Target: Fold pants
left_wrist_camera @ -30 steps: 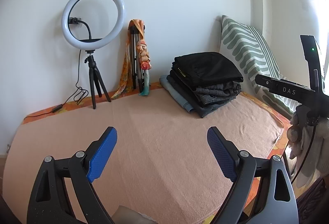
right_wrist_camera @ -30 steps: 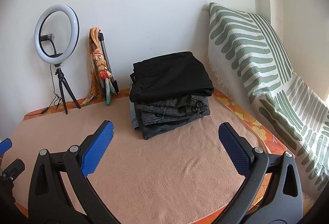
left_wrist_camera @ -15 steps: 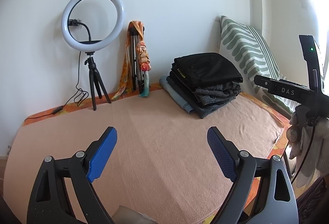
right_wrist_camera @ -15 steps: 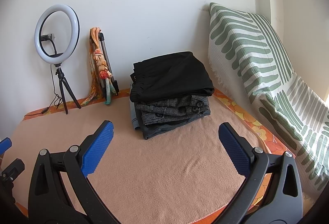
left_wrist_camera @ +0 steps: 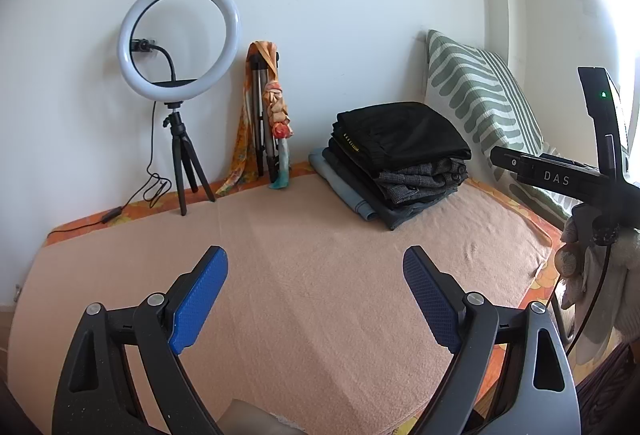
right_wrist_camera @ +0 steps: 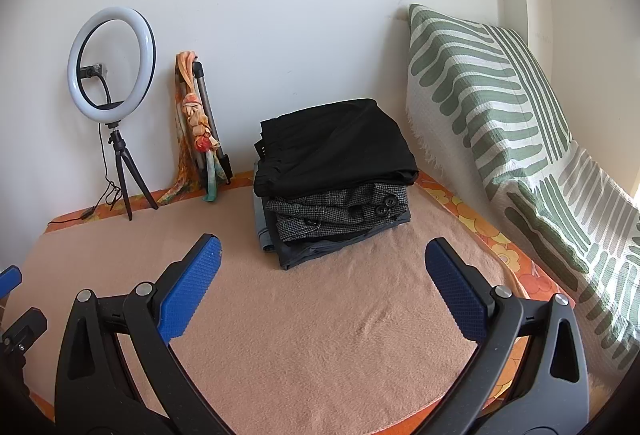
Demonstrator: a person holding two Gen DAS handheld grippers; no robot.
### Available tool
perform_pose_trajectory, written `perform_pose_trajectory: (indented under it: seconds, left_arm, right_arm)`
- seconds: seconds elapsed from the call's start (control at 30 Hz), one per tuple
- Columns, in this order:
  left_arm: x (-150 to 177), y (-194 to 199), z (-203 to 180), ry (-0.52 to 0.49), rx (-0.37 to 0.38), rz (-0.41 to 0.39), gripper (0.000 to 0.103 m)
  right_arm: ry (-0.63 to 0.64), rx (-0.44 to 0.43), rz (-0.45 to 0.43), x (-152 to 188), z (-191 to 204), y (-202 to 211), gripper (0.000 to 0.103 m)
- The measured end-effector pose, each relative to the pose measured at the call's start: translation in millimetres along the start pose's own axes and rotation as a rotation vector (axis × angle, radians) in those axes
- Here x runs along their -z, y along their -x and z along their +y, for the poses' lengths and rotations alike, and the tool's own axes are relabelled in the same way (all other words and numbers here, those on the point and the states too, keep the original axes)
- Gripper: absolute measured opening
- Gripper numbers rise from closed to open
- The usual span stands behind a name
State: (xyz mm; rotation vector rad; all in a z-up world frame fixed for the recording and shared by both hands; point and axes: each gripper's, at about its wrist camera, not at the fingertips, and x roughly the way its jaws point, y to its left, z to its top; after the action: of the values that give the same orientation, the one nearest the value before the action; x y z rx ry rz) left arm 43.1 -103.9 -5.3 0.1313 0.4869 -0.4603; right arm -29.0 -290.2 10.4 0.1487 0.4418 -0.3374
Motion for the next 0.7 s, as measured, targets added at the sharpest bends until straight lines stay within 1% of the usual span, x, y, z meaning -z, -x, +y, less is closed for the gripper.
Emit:
perform_pose_trajectory:
  seconds: [0.7]
  left_arm:
    - [-0.4, 0.6, 3.4, 0.0, -0.007, -0.001, 0.09]
  right_arm:
    - [-0.002, 0.002, 0.001, 1.5, 0.8, -0.2, 0.103]
